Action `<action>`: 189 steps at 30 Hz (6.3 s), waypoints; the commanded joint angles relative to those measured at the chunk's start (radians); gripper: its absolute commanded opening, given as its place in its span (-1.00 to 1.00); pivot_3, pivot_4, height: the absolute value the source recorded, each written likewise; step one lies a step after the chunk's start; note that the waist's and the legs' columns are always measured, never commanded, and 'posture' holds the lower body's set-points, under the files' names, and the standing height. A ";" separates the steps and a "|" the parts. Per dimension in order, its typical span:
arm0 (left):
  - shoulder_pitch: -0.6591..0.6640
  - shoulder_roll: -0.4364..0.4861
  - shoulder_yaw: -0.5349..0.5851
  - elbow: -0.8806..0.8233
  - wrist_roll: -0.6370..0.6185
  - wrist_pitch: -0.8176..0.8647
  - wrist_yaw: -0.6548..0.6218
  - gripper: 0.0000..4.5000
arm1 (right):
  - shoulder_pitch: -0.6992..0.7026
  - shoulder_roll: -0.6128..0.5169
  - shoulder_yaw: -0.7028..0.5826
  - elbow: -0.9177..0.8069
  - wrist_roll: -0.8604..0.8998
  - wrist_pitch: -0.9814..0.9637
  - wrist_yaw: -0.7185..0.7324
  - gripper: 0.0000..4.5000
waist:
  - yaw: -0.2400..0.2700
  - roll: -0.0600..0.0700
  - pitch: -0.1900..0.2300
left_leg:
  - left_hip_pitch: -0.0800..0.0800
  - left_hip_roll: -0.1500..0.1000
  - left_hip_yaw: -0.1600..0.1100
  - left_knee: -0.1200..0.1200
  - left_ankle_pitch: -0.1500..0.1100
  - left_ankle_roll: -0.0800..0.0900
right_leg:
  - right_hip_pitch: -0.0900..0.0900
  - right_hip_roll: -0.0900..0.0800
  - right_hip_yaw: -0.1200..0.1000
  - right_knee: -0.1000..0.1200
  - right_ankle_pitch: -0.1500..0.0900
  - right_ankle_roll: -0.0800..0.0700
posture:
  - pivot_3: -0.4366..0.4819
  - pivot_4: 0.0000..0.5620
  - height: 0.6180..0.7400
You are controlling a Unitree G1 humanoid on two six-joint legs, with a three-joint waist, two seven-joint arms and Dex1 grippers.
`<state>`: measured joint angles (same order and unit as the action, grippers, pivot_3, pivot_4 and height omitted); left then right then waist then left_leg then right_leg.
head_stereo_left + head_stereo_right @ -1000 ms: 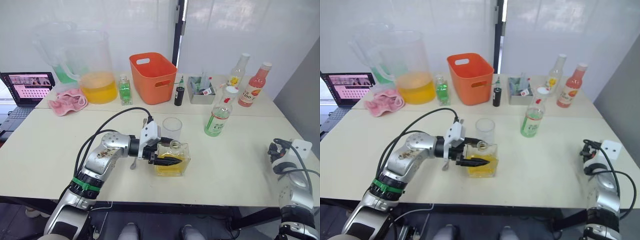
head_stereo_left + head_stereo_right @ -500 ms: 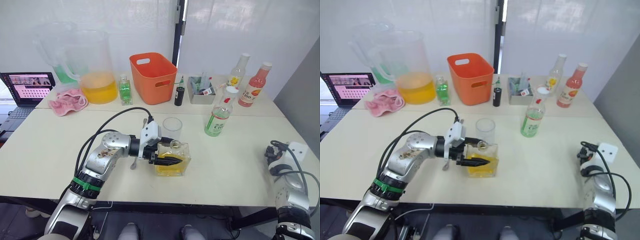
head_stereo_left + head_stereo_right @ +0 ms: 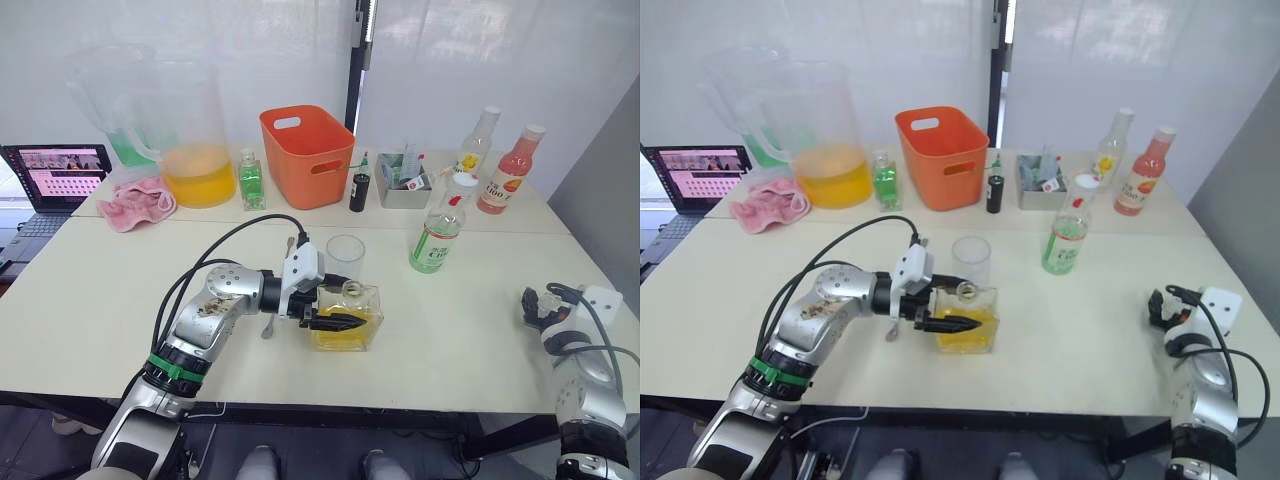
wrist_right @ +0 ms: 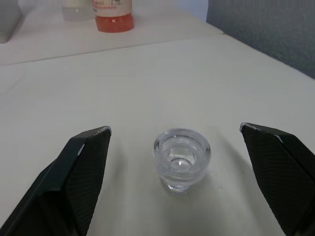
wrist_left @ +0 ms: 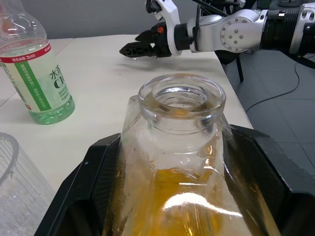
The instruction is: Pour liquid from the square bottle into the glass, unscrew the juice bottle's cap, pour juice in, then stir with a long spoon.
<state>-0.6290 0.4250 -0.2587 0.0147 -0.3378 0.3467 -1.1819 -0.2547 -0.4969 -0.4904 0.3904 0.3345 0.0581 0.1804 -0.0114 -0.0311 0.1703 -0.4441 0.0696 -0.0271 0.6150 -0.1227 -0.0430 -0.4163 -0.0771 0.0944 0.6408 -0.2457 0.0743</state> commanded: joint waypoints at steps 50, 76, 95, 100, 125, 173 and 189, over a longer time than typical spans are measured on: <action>-0.208 0.326 0.305 0.151 -0.054 0.039 0.122 0.25 | -0.082 -0.359 0.205 -0.834 0.575 0.748 0.632 1.00 | -0.006 -0.009 0.009 | -0.008 0.000 -0.001 -0.004 0.000 0.000 | -0.010 0.000 -0.001 0.000 0.001 0.006 | -0.05 -0.47 0.40; -0.610 -0.020 0.098 1.003 0.483 -0.932 0.472 0.25 | 0.121 -0.358 0.010 -0.991 0.560 0.731 0.480 1.00 | 0.011 -0.010 0.010 | -0.014 -0.001 -0.003 -0.001 0.000 0.000 | -0.012 0.000 -0.002 0.000 0.004 0.006 | -0.05 -0.47 0.40; -0.652 -0.064 0.020 1.098 0.701 -1.069 0.805 0.25 | 0.129 -0.316 0.058 -1.071 0.596 0.734 0.348 1.00 | 0.016 -0.010 0.010 | -0.014 -0.001 -0.003 -0.001 0.000 0.000 | -0.012 0.000 -0.002 0.001 0.004 0.007 | -0.05 -0.47 0.40; -0.641 -0.072 -0.001 1.083 0.745 -1.094 0.867 0.25 | 0.105 -0.306 0.063 -1.068 0.618 0.733 0.317 1.00 | 0.016 -0.010 0.010 | -0.014 -0.001 -0.003 -0.001 0.000 0.000 | -0.012 0.000 -0.002 0.001 0.005 0.006 | -0.05 -0.47 0.40; -0.628 -0.022 -0.180 1.072 1.033 -1.199 1.187 0.25 | 0.091 -0.305 0.101 -1.081 0.631 0.726 0.299 1.00 | 0.019 -0.010 0.010 | -0.014 -0.001 -0.003 0.000 0.000 0.000 | -0.012 0.000 -0.002 0.001 0.006 0.005 | -0.05 -0.47 0.40; -0.743 0.010 -0.406 1.083 1.350 -1.147 1.602 0.25 | 0.132 -0.250 0.154 -1.099 0.592 0.689 0.274 1.00 | 0.021 -0.010 0.010 | -0.014 -0.001 -0.003 0.001 0.001 -0.001 | -0.012 0.000 -0.002 0.003 0.005 0.006 | -0.05 -0.47 0.40; -0.750 0.014 -0.440 1.084 1.383 -1.123 1.644 0.25 | 0.087 -0.238 0.162 -1.070 0.576 0.689 0.262 1.00 | 0.022 -0.010 0.010 | -0.014 -0.002 -0.003 0.001 0.001 -0.001 | -0.012 0.000 -0.002 0.003 0.005 0.006 | -0.05 -0.47 0.40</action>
<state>-1.3038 0.4273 -0.7256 1.1478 1.0626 -0.7929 0.4086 -0.1520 -0.7375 -0.3195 -0.6690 0.9136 0.7686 0.4466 0.0107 -0.0410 0.1803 -0.4582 0.0680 -0.0298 0.6159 -0.1221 -0.0440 -0.4280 -0.0771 0.0928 0.6436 -0.2403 0.0808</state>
